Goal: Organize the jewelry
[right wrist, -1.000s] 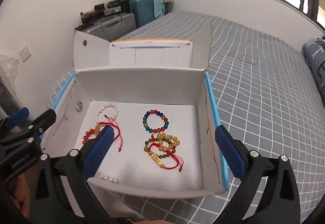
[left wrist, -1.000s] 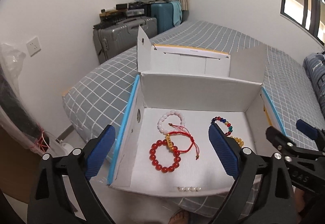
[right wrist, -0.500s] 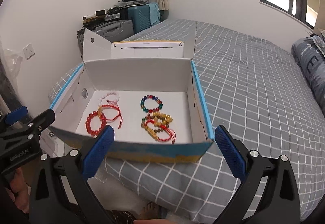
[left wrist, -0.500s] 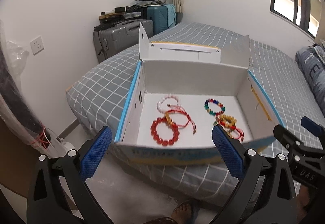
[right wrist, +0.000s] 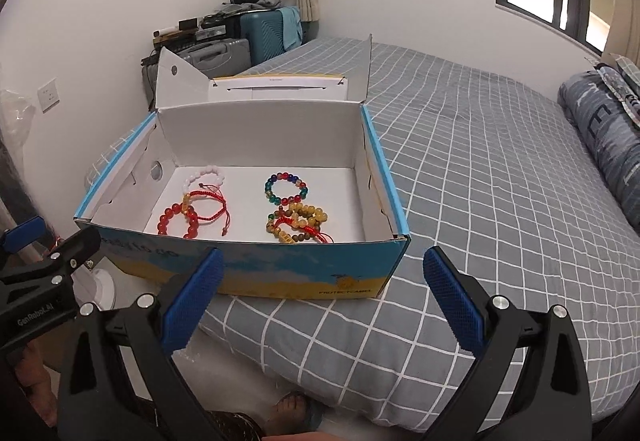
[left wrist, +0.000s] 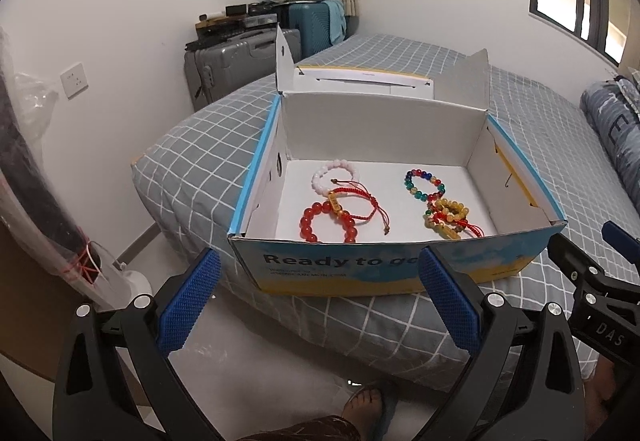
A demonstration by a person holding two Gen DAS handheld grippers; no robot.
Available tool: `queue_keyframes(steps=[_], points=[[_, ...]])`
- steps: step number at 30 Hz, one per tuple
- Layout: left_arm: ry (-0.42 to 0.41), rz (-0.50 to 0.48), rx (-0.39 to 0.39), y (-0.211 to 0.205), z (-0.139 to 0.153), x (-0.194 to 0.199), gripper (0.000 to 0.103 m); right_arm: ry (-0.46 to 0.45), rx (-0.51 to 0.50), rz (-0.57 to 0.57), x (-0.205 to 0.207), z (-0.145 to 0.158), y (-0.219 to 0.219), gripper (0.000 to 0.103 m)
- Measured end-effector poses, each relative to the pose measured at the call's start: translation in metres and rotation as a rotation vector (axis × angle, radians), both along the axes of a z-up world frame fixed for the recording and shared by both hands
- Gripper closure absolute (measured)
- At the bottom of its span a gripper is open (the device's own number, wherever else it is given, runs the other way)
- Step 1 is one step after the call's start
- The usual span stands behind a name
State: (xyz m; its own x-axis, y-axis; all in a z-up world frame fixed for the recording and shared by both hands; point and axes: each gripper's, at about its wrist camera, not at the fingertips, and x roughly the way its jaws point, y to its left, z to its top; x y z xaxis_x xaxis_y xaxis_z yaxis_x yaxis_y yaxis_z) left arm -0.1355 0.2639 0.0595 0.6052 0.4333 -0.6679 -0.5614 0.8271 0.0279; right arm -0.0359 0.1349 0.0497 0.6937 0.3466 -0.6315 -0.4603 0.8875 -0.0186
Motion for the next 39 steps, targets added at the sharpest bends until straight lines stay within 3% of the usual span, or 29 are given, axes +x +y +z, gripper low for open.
queue_keyframes(steps=[39], points=[[0.004,-0.012,-0.021,-0.002,-0.005,0.009,0.006,0.013,-0.010,-0.005,0.005,-0.003,-0.001,0.008]])
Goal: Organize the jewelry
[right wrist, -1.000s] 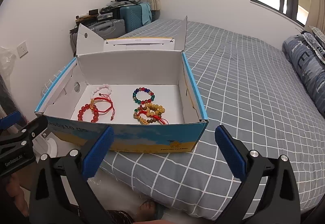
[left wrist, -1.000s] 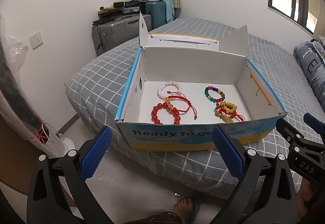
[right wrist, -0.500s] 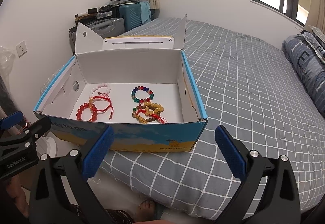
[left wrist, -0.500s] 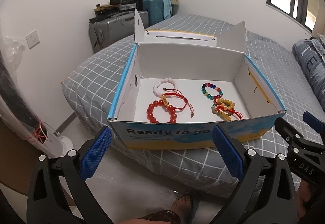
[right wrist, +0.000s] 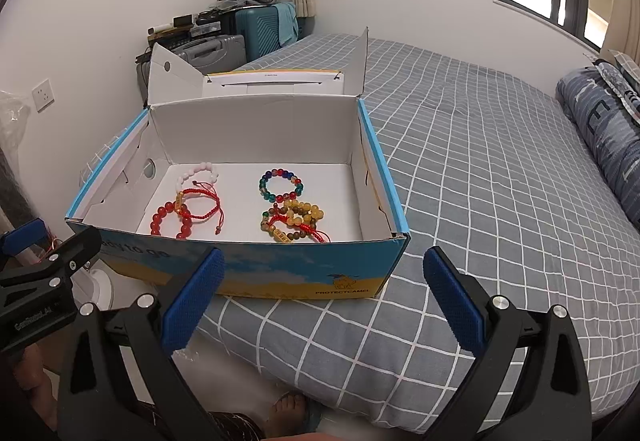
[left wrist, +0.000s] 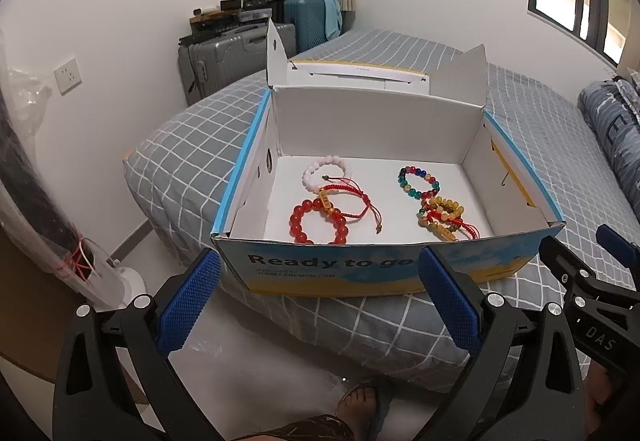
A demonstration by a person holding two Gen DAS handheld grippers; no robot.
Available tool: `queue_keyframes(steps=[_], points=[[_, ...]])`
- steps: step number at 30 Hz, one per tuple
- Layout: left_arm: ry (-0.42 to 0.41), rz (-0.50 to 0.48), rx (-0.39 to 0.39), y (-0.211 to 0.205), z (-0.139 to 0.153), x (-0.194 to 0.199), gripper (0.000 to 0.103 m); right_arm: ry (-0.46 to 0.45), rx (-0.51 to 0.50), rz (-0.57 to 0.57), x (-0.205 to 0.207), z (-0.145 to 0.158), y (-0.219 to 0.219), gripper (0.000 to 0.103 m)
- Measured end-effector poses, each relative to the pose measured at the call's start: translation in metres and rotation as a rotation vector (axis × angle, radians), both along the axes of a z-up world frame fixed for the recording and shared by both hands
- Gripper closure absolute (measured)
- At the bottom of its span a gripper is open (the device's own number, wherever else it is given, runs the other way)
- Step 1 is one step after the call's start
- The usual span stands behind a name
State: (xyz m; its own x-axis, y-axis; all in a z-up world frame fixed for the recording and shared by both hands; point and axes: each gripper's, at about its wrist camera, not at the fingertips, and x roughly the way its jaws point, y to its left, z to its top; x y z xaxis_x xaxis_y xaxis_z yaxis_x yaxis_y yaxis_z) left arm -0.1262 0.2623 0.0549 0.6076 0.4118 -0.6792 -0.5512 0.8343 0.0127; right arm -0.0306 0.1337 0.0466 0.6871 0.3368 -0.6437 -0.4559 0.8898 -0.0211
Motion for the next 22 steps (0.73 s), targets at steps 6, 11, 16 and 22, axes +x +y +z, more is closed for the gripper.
queue_keyframes(steps=[6,11,16,22], points=[[-0.011,-0.002,0.001,-0.0011,0.0013,-0.0004,0.006,0.004,-0.001,-0.002,0.0008,-0.0010,0.0006,0.008],[-0.015,-0.015,-0.006,-0.0032,0.0021,0.0002,0.006,0.004,-0.001,-0.002,0.0012,-0.0013,-0.0007,0.008],[-0.018,-0.026,0.000,-0.0068,0.0031,0.0009,0.006,0.004,0.002,-0.005,0.0019,-0.0015,-0.0005,0.008],[-0.023,-0.031,-0.009,-0.0078,0.0038,0.0008,0.006,0.005,0.004,-0.012,0.0047,-0.0017,0.0001,0.008]])
